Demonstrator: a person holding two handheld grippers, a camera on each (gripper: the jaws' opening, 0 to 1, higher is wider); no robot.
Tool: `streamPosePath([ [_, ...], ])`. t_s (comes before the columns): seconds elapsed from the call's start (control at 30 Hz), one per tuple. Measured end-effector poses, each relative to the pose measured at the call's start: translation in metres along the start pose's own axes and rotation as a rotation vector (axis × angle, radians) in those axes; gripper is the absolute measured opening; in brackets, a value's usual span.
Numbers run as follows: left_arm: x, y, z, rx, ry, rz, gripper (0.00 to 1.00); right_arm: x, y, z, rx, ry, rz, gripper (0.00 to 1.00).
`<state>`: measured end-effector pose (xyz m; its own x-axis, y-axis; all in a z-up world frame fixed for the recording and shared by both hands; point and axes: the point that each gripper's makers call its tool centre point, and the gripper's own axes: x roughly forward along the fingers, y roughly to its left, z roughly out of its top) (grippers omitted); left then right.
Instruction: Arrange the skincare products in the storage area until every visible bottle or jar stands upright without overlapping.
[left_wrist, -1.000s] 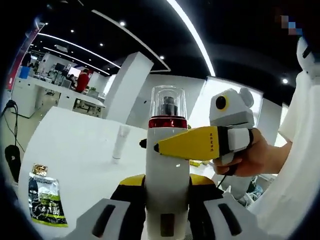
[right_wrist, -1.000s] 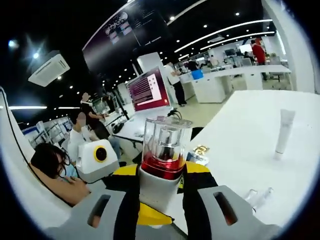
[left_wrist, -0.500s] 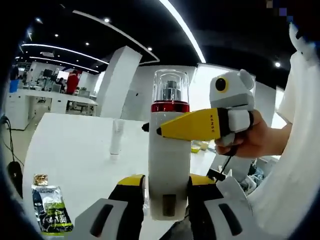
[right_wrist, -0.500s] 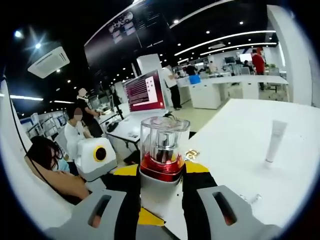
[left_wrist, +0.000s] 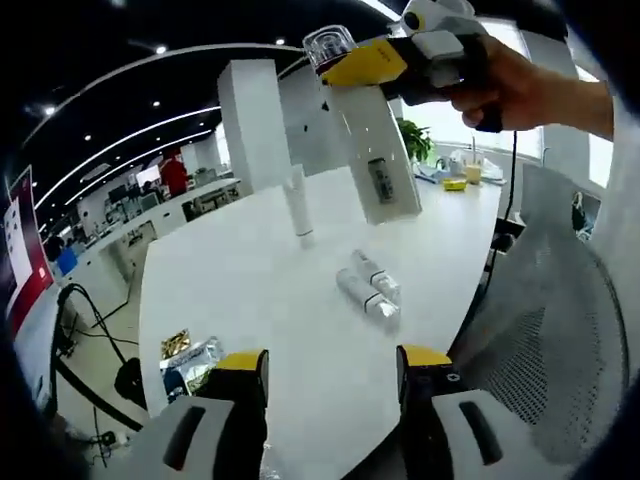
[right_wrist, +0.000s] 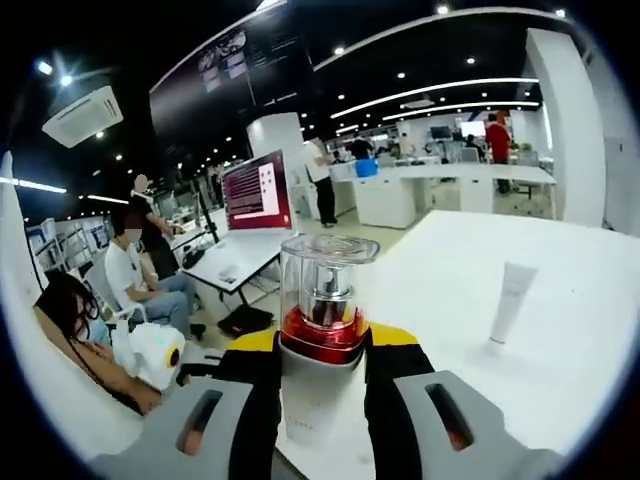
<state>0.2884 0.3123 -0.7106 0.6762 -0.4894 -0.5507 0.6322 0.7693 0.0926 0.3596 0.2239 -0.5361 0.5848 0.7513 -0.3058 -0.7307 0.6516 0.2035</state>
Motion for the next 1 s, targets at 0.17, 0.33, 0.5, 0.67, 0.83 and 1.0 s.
streamPosePath([
  [0.17,0.008,0.0,-0.019,0.01,0.103,-0.007,0.46,-0.002,-0.015,0.005,-0.002,-0.008,-0.03,0.28],
  [0.33,0.007,-0.001,-0.025,-0.022,0.121,-0.033,0.32,-0.004,-0.031,0.002,0.01,-0.024,-0.073,0.28],
  [0.5,0.011,-0.01,-0.038,-0.022,0.19,-0.074,0.33,-0.011,-0.04,-0.002,0.04,-0.03,-0.095,0.28],
  [0.67,0.014,-0.014,-0.051,-0.037,0.254,-0.097,0.34,-0.017,-0.052,-0.009,0.021,-0.005,-0.122,0.28],
  [0.83,0.011,-0.017,-0.06,-0.06,0.317,-0.109,0.35,-0.023,-0.073,-0.012,0.055,-0.007,-0.143,0.28],
  [1.0,0.011,-0.022,-0.064,-0.064,0.337,-0.13,0.37,-0.023,-0.099,-0.017,0.015,0.015,-0.168,0.28],
])
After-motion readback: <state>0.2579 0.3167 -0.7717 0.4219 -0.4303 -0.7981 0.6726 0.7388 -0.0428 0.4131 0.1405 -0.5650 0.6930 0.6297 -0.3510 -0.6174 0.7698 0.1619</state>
